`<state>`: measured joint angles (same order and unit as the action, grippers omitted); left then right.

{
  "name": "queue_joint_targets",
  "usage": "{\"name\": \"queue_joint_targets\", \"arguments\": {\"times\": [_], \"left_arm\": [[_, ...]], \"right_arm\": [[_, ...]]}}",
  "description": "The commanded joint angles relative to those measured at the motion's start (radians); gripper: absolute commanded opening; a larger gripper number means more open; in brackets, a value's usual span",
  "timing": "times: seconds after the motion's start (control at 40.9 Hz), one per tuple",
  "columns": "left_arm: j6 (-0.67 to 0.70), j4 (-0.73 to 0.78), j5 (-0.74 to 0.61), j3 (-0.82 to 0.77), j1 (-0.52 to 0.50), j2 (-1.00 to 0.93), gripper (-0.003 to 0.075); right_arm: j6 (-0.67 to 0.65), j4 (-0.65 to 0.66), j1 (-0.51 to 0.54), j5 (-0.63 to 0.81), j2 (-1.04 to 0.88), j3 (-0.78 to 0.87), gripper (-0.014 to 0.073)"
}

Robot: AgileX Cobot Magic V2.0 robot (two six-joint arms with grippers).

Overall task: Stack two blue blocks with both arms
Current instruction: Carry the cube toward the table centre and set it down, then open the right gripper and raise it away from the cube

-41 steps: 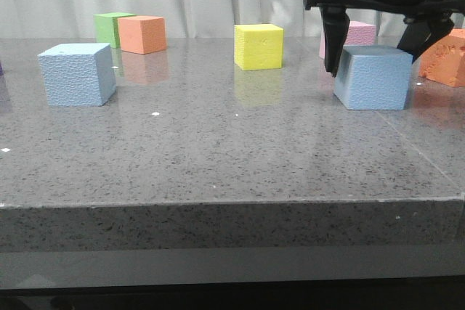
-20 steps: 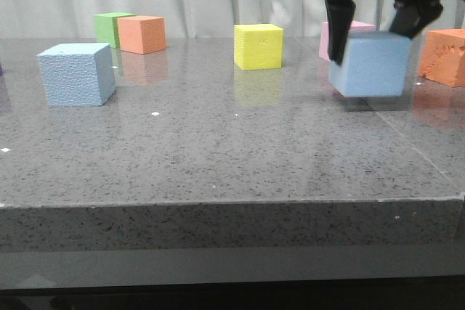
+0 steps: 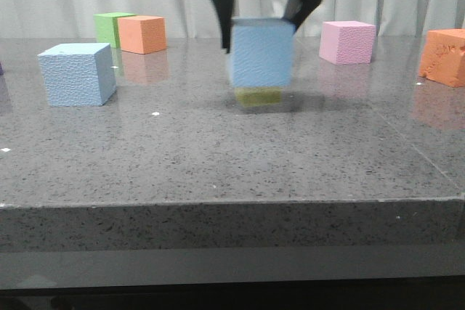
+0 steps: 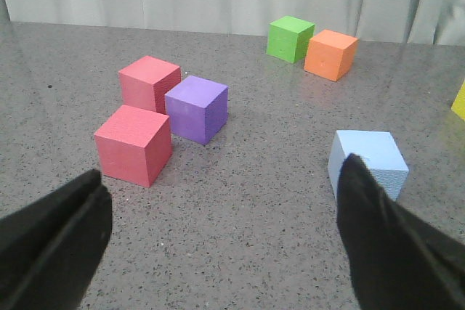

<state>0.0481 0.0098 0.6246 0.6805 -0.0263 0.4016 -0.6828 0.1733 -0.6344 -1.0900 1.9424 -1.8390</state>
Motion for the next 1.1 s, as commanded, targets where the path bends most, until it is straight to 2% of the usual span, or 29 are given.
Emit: {"name": "queue_joint_targets", "arguments": {"times": [0.0,0.294,0.343,0.49,0.538,0.734,0.808,1.003,1.077], "left_arm": [[0.0,0.001,-0.074,0.027,0.007,0.016,0.0617],[0.0,0.001,-0.074,0.027,0.007,0.016,0.0617],[0.0,0.001,-0.074,0.027,0.007,0.016,0.0617],[0.0,0.001,-0.074,0.027,0.007,0.016,0.0617],[0.0,0.001,-0.074,0.027,0.007,0.016,0.0617],[0.0,0.001,-0.074,0.027,0.007,0.016,0.0617],[0.0,0.001,-0.074,0.027,0.007,0.016,0.0617],[0.0,0.001,-0.074,0.027,0.007,0.016,0.0617],[0.0,0.001,-0.074,0.027,0.007,0.016,0.0617]], "right_arm": [[-0.021,0.037,-0.008,0.035,-0.012,-0.068,0.0381],[-0.02,0.014,-0.007,0.047,0.024,-0.074,0.0387],[-0.02,0.013,-0.007,0.052,0.027,-0.074,0.0409],[-0.02,0.005,-0.007,0.086,0.027,-0.074,0.0584],[-0.02,-0.002,-0.007,0.089,0.026,-0.079,0.0612],[-0.012,-0.002,-0.002,0.031,-0.002,-0.143,0.0622],[0.053,-0.007,-0.002,0.011,-0.041,-0.165,0.0622],[0.418,-0.035,0.006,-0.077,-0.197,-0.166,0.0622],[0.505,-0.047,0.027,-0.123,-0.248,-0.153,0.0622]]}}
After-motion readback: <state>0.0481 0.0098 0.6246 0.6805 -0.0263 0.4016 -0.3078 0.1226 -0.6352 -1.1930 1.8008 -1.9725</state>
